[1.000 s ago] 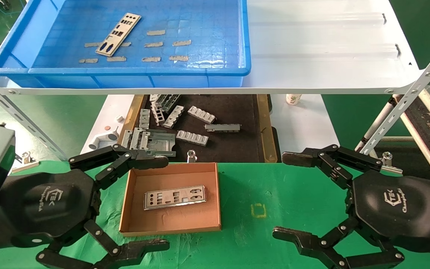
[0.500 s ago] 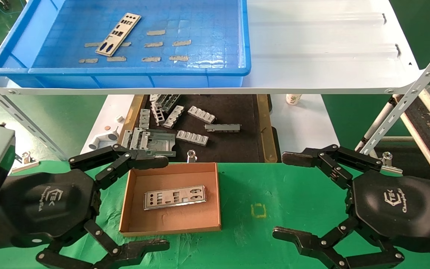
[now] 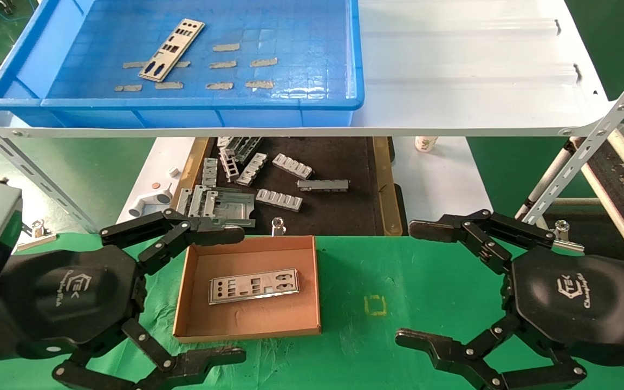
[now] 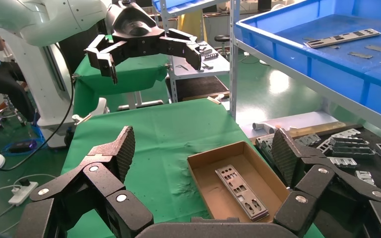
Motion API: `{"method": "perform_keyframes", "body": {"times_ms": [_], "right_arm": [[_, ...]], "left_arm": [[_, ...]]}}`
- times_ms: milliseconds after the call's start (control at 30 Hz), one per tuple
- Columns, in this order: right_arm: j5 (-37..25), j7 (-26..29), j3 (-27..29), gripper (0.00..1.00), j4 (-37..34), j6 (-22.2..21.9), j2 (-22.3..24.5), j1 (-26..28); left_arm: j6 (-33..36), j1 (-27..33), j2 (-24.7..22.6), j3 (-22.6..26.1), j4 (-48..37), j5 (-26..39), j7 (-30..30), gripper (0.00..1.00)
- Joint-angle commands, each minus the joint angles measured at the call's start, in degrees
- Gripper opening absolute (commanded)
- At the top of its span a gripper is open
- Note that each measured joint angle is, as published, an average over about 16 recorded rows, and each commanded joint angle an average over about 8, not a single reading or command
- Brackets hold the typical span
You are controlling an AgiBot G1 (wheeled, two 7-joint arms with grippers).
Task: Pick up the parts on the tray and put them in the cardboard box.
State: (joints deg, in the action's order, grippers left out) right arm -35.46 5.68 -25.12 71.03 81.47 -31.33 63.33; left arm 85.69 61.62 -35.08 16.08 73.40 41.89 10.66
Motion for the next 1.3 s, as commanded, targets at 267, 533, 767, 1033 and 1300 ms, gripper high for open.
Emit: {"method": "perform_keyframes", "body": {"times_ms": [267, 533, 767, 1033, 1300], "right_arm": [[0.00, 0.00, 0.00, 1.00, 0.00, 0.00, 0.00, 0.00], [0.00, 0.00, 0.00, 1.00, 0.00, 0.00, 0.00, 0.00], [0.00, 0.00, 0.00, 1.00, 0.00, 0.00, 0.00, 0.00], [0.00, 0.00, 0.00, 1.00, 0.00, 0.00, 0.00, 0.00], [0.00, 0.00, 0.00, 1.00, 0.00, 0.00, 0.00, 0.00]], "left_arm": [[0.00, 0.00, 0.00, 0.00, 0.00, 0.00, 0.00, 1.00], [0.00, 0.00, 0.00, 0.00, 0.00, 0.00, 0.00, 1.00], [0.00, 0.00, 0.00, 0.00, 0.00, 0.00, 0.00, 1.00], [0.00, 0.00, 0.00, 0.00, 0.00, 0.00, 0.00, 1.00], [0.00, 0.00, 0.00, 0.00, 0.00, 0.00, 0.00, 1.00]]}}
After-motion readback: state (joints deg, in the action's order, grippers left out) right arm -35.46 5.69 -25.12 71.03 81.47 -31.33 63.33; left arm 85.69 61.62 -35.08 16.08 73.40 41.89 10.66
